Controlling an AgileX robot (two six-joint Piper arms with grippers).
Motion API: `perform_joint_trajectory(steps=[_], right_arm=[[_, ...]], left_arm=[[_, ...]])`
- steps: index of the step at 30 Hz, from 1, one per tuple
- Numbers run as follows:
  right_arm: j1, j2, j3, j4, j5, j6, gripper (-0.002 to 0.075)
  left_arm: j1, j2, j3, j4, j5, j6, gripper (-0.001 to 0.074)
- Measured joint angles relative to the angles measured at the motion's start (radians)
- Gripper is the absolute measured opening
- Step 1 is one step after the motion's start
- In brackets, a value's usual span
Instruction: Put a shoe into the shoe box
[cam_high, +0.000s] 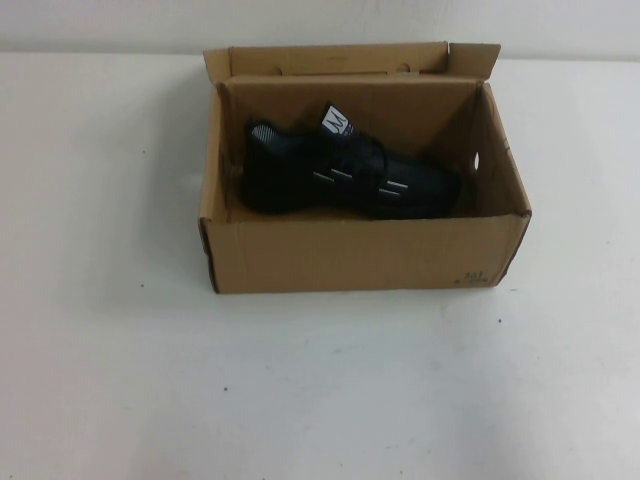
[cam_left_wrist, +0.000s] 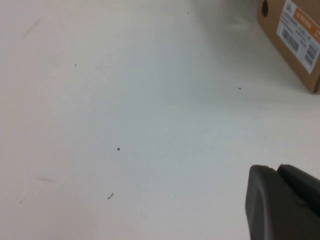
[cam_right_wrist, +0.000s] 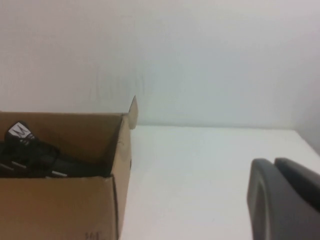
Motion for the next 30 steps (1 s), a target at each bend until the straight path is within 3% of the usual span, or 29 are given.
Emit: perform_joint_trajectory(steps=[5, 12, 30], right_arm=[[-0.052, -0.041, 0.071, 0.086, 0.050, -0.006, -0.0016], [-0.079, -0.091, 0.302, 0.106, -0.031, -0.008, -0.0016], [-0.023, -0.091, 0.313, 0.089, 0.077, 0.000, -0.0016]], left_arm=[[0.000, 0.000, 0.000, 0.000, 0.000, 0.000, -0.0001], [0.000, 0.000, 0.000, 0.000, 0.000, 0.000, -0.0001], [0.000, 0.000, 0.000, 0.008, 0.000, 0.000, -0.0001]])
